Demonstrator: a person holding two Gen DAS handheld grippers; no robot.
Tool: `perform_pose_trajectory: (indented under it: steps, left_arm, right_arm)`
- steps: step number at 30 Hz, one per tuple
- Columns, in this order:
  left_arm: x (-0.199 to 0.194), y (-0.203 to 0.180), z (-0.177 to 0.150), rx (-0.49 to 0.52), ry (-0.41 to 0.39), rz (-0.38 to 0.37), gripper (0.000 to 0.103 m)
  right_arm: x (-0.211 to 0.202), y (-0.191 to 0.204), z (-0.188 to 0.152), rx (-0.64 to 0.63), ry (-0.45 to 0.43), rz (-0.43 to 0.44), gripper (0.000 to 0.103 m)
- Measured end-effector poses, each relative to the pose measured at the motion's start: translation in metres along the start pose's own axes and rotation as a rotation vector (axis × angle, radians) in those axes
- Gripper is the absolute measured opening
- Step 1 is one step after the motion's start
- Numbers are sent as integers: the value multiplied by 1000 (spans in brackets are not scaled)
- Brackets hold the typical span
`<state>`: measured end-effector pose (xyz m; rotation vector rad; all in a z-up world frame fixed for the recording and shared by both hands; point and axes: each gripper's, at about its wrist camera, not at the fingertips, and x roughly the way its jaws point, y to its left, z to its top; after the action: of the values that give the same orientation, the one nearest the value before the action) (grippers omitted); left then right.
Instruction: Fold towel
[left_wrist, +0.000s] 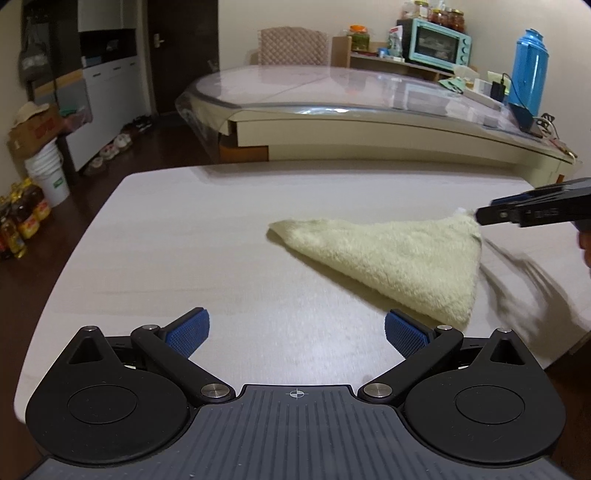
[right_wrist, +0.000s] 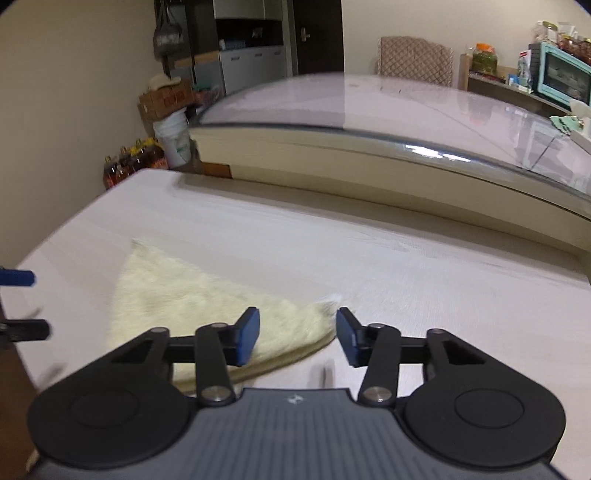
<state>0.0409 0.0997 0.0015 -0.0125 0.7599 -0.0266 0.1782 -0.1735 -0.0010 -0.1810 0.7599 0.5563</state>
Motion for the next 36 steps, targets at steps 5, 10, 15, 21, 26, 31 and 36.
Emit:
perform_pose_trajectory:
  steps: [5,10,15,21,26,31,36]
  left_arm:
    - [5,3,3,17,-1,-14,103]
    - [9,6,5,35,-3,-27,103]
    - [14,9,8,53,-5,-40,103]
    - [0,5,4,221,-29,-121,103]
    - [-19,13,-8,366,-31,-129,103]
    - [-30,31,-24,386,10,-73,103]
    - [-37,45,-40,389,48,-28,103]
  right_arm:
    - [19,-6,2,-31,30,-6,32]
    - [15,-4,2,-83,15,1,8]
    - [-12,3,2,-96,-50,57,8]
    - [-70,35,-4,-91,-124,244,8]
    - [-95,85,-18,-130,-114,412,8]
    - [-85,145,-34,-206,-53,565,8]
    - [-52,185,-52,-264,50,628,8]
